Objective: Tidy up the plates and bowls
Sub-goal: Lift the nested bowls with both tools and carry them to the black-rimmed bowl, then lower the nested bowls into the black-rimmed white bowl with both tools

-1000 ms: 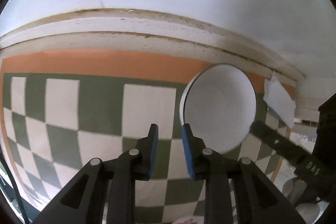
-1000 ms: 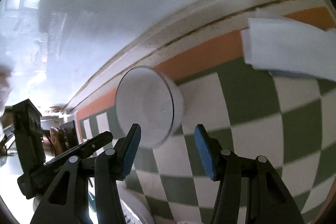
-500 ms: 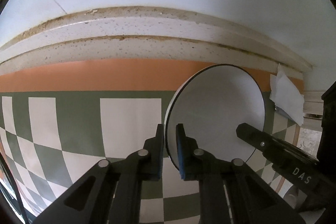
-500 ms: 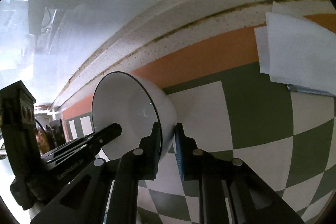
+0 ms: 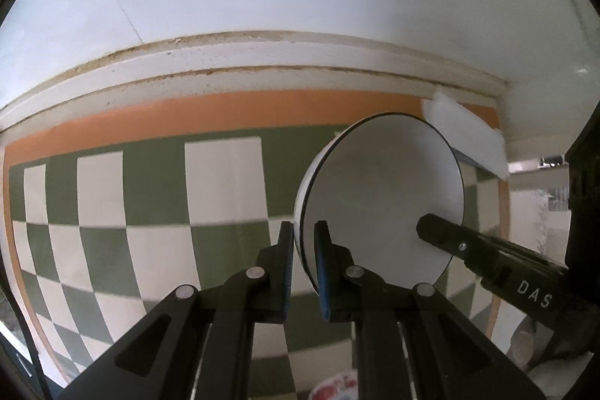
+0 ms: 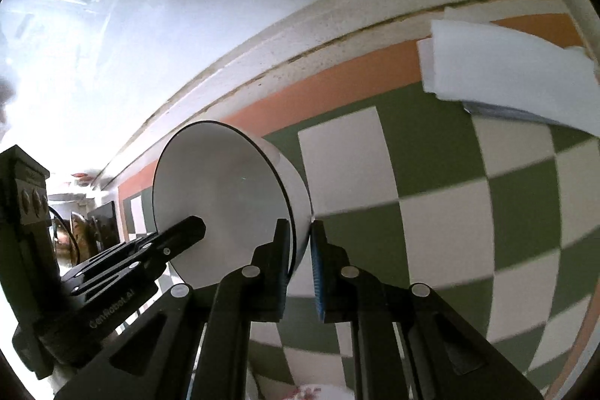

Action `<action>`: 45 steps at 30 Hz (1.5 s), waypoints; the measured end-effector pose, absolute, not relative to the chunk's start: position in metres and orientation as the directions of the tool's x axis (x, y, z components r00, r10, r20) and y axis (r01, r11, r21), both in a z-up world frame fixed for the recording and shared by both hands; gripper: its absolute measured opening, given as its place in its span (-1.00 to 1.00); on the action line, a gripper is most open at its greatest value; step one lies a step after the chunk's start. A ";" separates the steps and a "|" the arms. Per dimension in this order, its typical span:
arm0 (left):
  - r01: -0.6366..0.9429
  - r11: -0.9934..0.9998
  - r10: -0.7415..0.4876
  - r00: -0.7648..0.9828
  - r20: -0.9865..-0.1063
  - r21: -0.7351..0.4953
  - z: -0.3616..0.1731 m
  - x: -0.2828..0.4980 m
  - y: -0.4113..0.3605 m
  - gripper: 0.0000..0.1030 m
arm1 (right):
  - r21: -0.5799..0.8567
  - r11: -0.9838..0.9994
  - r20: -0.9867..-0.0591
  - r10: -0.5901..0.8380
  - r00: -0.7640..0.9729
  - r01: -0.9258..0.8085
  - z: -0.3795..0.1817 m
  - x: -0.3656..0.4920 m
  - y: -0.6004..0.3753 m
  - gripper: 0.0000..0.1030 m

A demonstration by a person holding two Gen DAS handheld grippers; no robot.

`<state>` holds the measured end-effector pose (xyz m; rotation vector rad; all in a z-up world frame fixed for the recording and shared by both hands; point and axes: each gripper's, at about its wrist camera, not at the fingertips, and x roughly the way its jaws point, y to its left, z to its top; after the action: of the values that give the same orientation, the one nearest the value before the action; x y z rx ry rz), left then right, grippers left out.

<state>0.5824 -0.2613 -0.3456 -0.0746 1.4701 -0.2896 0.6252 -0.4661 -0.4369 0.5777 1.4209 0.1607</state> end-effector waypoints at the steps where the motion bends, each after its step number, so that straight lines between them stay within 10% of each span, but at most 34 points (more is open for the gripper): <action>1: 0.155 0.961 -0.244 0.078 -0.967 -0.230 -0.340 0.574 -0.260 -0.82 | 0.467 0.853 -0.883 0.438 0.170 0.230 -0.433 0.620 -0.469 -0.76; 21: 0.288 0.915 -0.318 0.084 -0.944 -0.282 -0.282 0.432 -0.251 -0.82 | 0.456 0.857 -0.883 0.400 0.246 0.242 -0.349 0.439 -0.473 -0.75; 45: 0.333 0.922 -0.202 -0.029 -0.979 -0.200 -0.352 0.370 -0.260 -0.82 | 0.444 0.838 -0.895 0.431 0.115 0.316 -0.425 0.361 -0.467 -0.74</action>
<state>0.3698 -0.2600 -0.3515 0.1053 1.5418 -0.4291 0.3611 -0.4673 -0.4254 0.6290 1.4838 0.0927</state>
